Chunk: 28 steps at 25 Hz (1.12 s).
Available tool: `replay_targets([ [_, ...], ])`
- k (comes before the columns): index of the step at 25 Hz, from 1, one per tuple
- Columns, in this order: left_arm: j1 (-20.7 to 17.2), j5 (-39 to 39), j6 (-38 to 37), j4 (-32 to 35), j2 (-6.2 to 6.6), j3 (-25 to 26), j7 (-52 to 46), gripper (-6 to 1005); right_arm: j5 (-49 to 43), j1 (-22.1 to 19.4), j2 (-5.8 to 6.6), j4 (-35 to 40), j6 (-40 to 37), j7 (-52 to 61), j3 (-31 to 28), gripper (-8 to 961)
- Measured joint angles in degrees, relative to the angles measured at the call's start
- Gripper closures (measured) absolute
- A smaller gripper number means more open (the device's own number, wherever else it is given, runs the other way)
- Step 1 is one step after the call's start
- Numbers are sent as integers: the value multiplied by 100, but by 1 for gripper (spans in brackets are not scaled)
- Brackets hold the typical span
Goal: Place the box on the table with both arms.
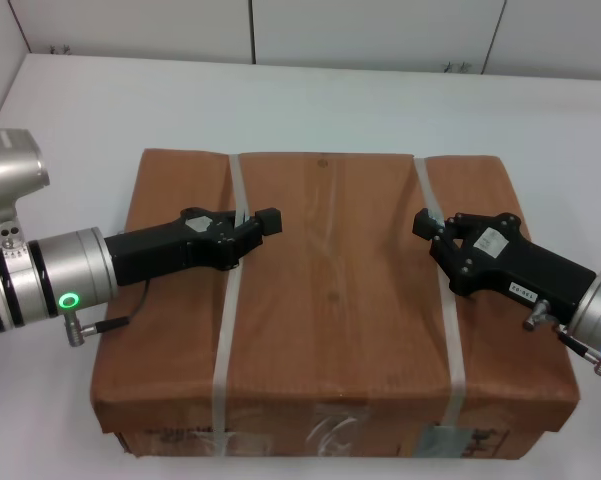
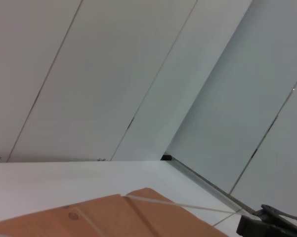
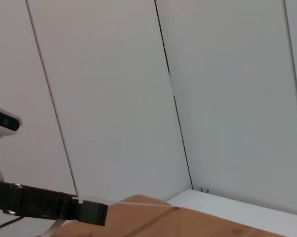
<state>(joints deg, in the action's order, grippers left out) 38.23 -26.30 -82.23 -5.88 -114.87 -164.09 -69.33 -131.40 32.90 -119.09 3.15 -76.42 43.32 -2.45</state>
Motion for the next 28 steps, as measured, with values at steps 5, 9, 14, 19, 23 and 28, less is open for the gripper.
replay_targets([
  [5,0,-4,6,-4,0,1,3,978,0,3,0,1,6,0,0,924],
  [9,0,-4,10,-9,0,0,4,979,1,13,0,1,13,0,-2,923],
  [14,1,-16,42,-20,0,0,8,979,0,27,-1,1,53,0,0,923],
  [19,40,-27,620,-91,-64,0,15,980,-2,154,0,-93,455,0,16,923],
  [23,102,20,1253,-79,-134,-1,20,980,-18,330,0,-278,891,0,39,923],
  [28,223,112,1861,-32,-159,1,27,981,-48,669,-1,-636,1915,38,41,922],
])
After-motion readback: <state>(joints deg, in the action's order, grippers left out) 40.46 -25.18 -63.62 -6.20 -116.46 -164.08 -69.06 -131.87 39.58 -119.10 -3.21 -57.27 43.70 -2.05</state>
